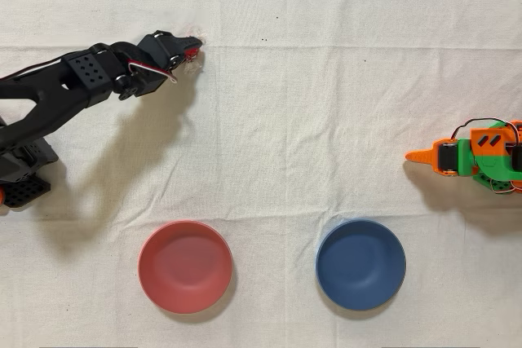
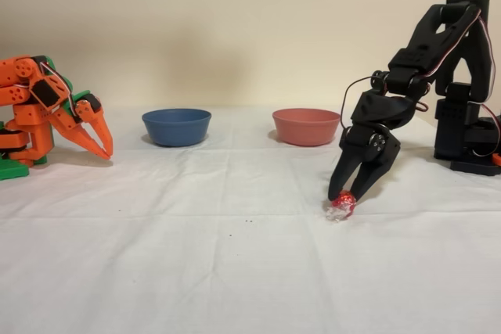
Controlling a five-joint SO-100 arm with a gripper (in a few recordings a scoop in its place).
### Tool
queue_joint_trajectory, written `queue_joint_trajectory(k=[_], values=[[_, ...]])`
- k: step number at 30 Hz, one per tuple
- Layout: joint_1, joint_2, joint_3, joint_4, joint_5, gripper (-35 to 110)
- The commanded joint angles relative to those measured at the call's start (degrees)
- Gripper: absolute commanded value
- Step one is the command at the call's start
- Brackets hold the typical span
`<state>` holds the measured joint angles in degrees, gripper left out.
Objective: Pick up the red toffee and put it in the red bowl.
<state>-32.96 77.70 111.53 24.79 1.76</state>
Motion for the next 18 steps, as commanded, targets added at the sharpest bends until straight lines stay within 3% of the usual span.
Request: queue_joint_trajectory(k=[1,18], values=[[0.62,6.59,2.81,2.02,-0.35,11],[15.82,26.89,5.45,14.15,-5.36,10]])
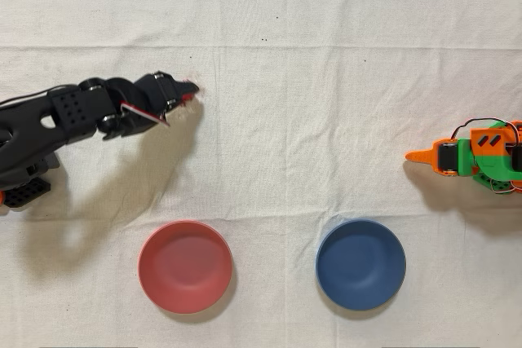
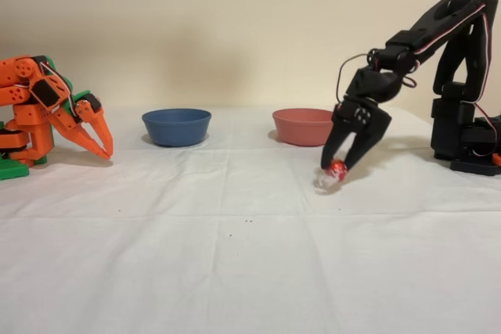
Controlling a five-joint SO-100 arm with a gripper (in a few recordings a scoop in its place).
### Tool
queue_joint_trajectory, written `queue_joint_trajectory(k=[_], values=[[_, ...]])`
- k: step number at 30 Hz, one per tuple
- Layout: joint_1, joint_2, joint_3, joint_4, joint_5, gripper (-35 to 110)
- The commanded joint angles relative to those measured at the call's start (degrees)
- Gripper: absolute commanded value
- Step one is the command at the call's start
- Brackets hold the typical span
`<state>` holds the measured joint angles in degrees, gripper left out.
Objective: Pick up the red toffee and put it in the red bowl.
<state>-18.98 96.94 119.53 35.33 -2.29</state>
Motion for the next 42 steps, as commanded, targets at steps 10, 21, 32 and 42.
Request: queue_joint_trajectory(k=[10,21,32,42], values=[[4.66,20.83,-2.9,13.01,-2.02,10],[16.44,28.74,-6.06,18.28,-7.65,10],[29.09,30.5,-11.51,21.36,-11.6,10],[37.71,32.52,-11.6,21.36,-13.71,10]])
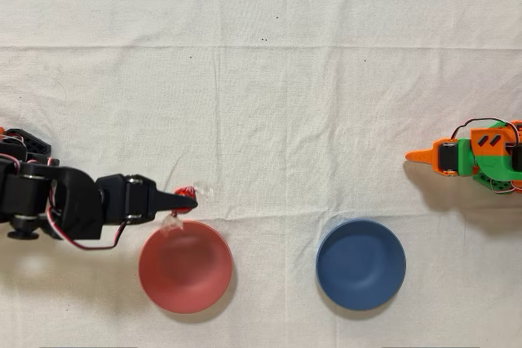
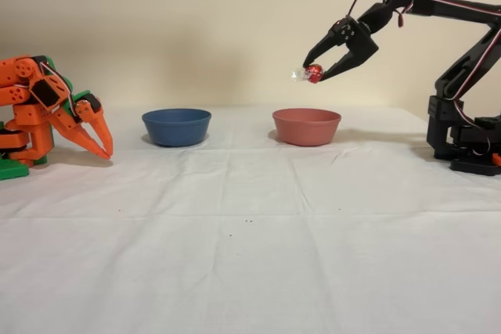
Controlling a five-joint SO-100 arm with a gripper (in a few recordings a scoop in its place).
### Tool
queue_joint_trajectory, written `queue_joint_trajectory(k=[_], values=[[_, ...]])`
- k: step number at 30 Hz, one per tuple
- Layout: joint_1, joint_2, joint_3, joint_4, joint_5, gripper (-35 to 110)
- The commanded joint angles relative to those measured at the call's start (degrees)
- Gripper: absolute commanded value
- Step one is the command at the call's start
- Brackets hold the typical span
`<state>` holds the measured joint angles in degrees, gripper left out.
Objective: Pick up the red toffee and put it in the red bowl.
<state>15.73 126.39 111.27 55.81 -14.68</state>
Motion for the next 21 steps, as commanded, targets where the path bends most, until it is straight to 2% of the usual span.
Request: queue_joint_trajectory(k=[1,14,21], values=[[3.69,2.99,-3.34,0.79,-1.32,10],[11.34,0.97,0.44,-4.22,0.09,9],[13.8,-0.79,6.15,-10.46,-0.62,9]])
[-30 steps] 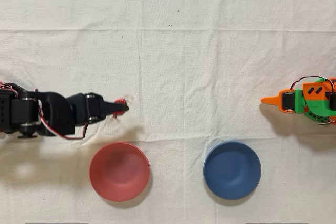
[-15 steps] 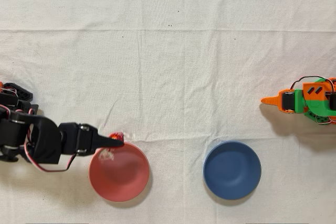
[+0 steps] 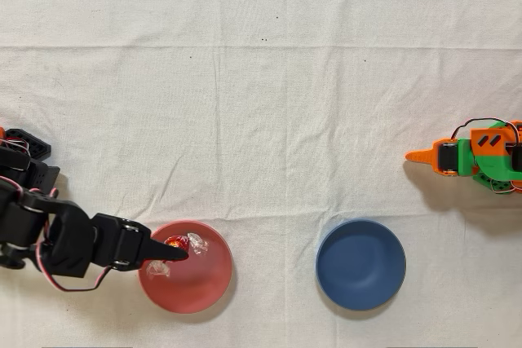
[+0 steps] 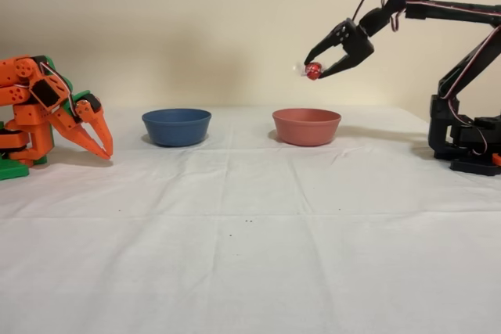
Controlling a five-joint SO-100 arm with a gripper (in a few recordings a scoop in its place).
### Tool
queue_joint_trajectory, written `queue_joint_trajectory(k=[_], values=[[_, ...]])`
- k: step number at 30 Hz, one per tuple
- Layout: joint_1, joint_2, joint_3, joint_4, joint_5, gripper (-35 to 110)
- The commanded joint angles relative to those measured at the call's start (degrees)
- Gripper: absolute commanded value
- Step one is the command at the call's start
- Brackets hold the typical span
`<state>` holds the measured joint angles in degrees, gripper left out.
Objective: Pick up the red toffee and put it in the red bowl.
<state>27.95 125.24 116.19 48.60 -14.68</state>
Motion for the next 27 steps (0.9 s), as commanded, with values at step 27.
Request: queue_joint_trajectory(k=[27], values=[[6.5,-13.8,6.24,-20.57,-3.87,9]])
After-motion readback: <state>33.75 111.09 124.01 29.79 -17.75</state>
